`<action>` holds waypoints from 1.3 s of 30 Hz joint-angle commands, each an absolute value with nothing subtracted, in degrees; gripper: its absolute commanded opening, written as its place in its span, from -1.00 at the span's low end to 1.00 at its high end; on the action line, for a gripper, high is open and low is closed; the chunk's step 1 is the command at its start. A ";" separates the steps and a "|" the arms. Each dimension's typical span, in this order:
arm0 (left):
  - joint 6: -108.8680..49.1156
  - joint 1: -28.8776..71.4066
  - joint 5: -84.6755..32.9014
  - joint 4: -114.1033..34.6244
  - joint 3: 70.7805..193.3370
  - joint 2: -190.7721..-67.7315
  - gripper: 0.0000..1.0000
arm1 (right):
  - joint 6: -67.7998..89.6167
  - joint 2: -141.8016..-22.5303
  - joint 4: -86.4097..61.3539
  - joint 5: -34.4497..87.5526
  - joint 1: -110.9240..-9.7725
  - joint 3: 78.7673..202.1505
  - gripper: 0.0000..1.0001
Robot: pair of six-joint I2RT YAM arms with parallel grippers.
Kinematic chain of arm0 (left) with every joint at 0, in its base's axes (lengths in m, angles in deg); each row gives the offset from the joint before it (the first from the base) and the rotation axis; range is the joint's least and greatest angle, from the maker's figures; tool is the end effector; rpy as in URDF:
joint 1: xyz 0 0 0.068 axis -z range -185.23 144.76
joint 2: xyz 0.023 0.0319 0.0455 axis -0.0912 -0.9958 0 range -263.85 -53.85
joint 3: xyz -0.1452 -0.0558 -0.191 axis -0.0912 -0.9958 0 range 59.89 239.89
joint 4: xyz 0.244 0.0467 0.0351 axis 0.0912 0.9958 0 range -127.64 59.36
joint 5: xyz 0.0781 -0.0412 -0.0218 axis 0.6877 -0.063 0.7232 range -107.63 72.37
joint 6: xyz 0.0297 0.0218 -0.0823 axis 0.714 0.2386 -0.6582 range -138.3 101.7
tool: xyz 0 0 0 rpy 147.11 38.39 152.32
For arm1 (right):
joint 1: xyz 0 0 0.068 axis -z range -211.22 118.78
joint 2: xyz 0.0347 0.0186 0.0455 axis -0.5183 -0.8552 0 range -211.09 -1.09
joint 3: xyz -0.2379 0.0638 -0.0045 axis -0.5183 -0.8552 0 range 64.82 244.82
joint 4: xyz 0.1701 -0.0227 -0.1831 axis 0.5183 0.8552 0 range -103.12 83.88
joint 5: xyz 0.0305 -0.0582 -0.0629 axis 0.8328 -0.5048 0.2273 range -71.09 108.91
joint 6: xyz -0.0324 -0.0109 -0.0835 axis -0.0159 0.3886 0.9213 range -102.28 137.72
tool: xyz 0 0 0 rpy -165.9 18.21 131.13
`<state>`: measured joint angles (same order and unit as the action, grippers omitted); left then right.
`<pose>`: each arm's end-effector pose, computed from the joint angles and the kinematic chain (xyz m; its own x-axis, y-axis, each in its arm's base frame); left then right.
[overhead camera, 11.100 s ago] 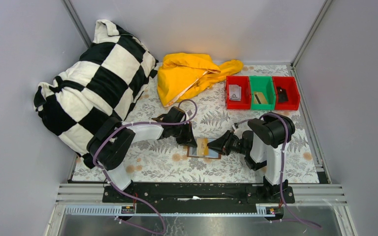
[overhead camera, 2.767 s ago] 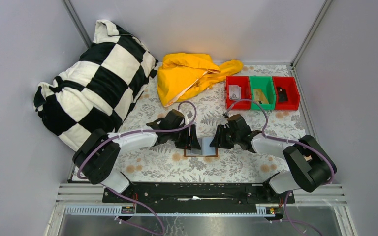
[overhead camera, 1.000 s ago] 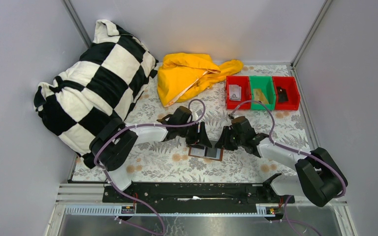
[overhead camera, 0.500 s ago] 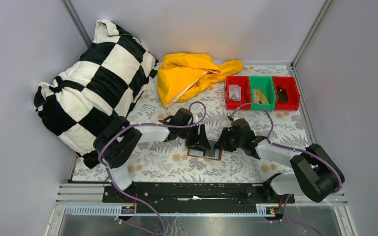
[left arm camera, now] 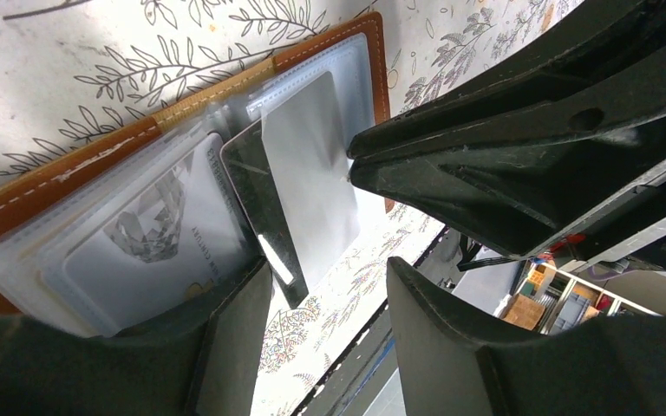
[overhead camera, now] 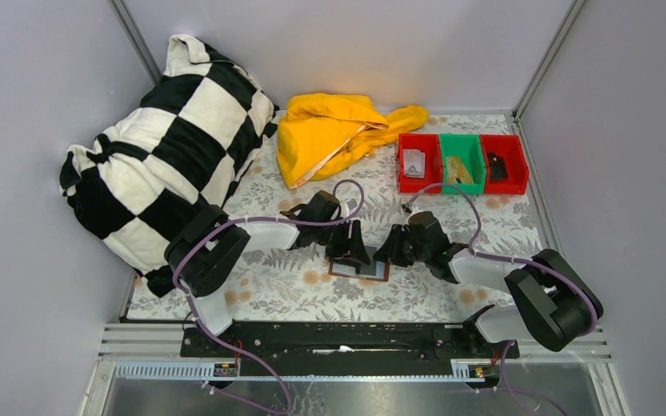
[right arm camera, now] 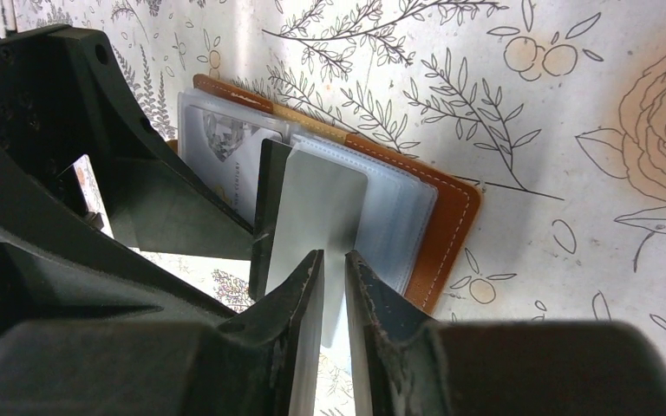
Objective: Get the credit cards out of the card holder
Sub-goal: Remove the credit card from the card holder.
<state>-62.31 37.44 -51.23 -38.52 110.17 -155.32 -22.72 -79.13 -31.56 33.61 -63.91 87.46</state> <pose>0.2274 -0.2704 0.0922 -0.9797 0.1162 -0.1634 0.1999 0.6305 -0.7500 0.2201 0.1655 0.0951 -0.8348 0.2098 -0.5090 -0.1991 0.7469 0.6344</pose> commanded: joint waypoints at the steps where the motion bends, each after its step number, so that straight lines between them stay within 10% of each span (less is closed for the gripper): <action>1: -59.93 37.39 -46.88 -36.65 110.47 -157.09 0.14 | -21.37 -81.86 -25.28 30.56 -64.34 84.48 -0.53; 7: -60.94 37.28 -47.50 -39.93 108.67 -155.54 0.04 | -21.26 -82.15 -25.37 30.60 -64.28 84.47 -0.53; 17: -66.38 36.39 -48.20 -46.77 104.76 -152.93 -1.00 | -21.15 -82.62 -25.42 30.57 -64.35 84.22 -0.54; 31: -57.68 31.59 -43.99 -30.39 104.06 -139.46 -1.00 | -20.68 -80.16 -24.22 33.06 -64.22 85.91 -0.49; 39: -51.83 30.01 -47.26 -22.22 108.68 -132.20 -1.00 | -17.30 -70.41 -22.61 44.09 -64.18 93.90 0.28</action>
<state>-56.23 30.86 -44.98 -25.76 104.38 -136.10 -20.84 -73.53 -25.29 37.13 -63.91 88.62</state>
